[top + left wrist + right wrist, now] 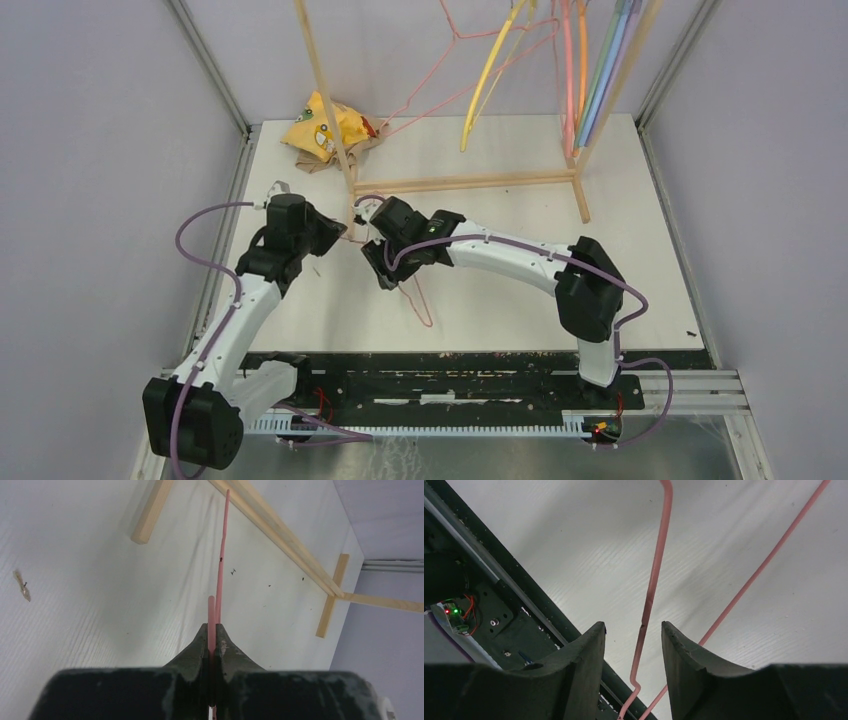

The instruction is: Organize the hangers

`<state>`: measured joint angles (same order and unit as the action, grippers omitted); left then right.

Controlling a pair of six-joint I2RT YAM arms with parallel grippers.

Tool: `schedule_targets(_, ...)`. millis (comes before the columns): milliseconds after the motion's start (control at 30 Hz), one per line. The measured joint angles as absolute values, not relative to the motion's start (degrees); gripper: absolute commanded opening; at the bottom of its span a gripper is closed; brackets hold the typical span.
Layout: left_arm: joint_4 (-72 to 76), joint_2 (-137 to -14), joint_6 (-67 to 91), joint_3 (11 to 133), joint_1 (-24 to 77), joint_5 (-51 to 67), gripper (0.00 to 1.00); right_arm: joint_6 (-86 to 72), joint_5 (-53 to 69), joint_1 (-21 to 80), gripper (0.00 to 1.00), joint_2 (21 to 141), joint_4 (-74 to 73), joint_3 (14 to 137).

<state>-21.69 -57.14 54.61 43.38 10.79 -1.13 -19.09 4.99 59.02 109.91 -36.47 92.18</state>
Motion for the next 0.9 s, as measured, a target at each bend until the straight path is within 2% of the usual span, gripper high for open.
schedule_targets(100, -23.05, -58.08, 54.63, 46.04, 10.79, -0.3, 0.03, -19.27, 3.55, 59.77, 0.48, 109.91, -36.32, 92.12)
schedule_targets(167, -24.18, -58.78, 54.63, 48.27, 10.79, 0.6, 0.03, -19.29, 2.26, 60.18, 0.31, 109.91, -36.32, 91.94)
schedule_targets(233, -25.19, -59.22, 54.63, 50.81, 10.79, 1.56, 0.03, -19.46, 0.93, 60.53, 0.09, 109.91, -35.79, 91.29)
schedule_targets(267, -25.69, -59.22, 54.61, 51.92, 10.79, 1.85, 0.03, -19.22, 0.62, 60.66, 0.02, 109.91, -35.73, 90.94)
schedule_targets(367, -28.62, -58.65, 54.48, 53.84, 10.92, 2.04, 0.04, -20.64, -0.78, 60.31, 0.01, 109.67, -33.95, 89.21)
schedule_targets(400, -29.06, -58.52, 54.41, 53.84, 10.98, 2.04, 0.16, -20.73, -0.71, 60.12, 0.01, 109.34, -33.23, 88.51)
schedule_targets(467, -29.56, -58.3, 53.32, 53.84, 11.0, 2.13, 0.68, -21.04, -0.62, 60.16, 0.01, 107.81, -32.25, 86.76)
schedule_targets(500, -29.5, -57.87, 52.14, 53.82, 11.03, 2.46, 0.9, -21.17, -0.67, 60.36, 0.01, 107.0, -32.4, 86.15)
schedule_targets(533, -29.39, -57.19, 50.87, 53.78, 11.03, 2.48, 0.99, -21.23, -0.56, 60.47, 0.01, 106.28, -32.47, 85.67)
schedule_targets(767, -28.18, -45.36, 42.11, 50.09, 13.13, 0.54, 0.99, -21.43, -0.51, 60.75, 0.01, 104.68, -34.76, 87.09)
schedule_targets(900, -29.45, -43.29, 39.29, 50.13, 13.8, -4.32, 0.99, -21.82, -0.64, 60.75, 0.01, 104.73, -36.25, 88.73)
